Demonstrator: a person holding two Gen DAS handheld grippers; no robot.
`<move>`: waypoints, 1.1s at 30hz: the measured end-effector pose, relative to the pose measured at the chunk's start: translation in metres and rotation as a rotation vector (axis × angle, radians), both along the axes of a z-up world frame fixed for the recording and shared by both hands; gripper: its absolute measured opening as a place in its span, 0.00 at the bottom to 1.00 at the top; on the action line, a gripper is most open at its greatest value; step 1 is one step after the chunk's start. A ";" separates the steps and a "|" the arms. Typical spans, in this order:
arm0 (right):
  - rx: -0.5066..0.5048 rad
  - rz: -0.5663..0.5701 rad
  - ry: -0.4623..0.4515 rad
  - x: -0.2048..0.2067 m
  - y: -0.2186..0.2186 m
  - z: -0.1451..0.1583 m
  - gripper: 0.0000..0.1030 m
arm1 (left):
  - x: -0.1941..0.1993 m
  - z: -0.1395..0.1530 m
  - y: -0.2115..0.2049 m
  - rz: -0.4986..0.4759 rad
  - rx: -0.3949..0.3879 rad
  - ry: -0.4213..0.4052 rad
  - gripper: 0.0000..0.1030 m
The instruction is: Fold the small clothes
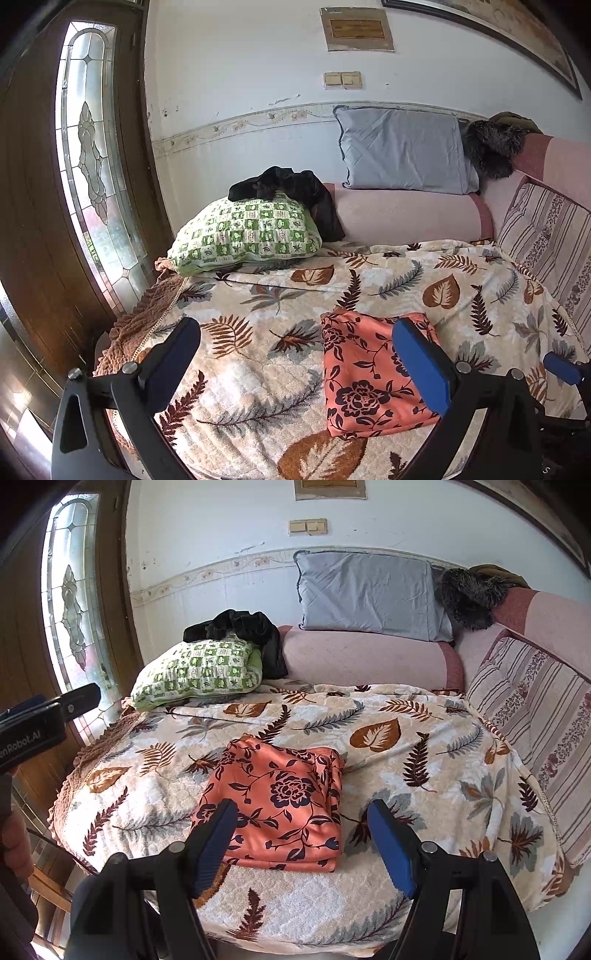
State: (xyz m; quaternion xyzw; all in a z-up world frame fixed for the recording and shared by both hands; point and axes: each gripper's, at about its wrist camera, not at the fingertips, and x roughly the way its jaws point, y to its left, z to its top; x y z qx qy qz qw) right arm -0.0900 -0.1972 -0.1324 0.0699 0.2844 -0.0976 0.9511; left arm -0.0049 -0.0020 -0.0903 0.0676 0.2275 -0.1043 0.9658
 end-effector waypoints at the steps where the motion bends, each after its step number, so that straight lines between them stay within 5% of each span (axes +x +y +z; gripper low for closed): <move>1: -0.001 0.001 -0.002 0.000 0.001 0.000 0.75 | 0.000 -0.001 0.001 0.001 -0.002 0.000 1.00; 33: 0.017 -0.024 -0.005 0.019 0.020 0.015 0.75 | -0.003 0.001 0.034 0.020 -0.062 -0.008 1.00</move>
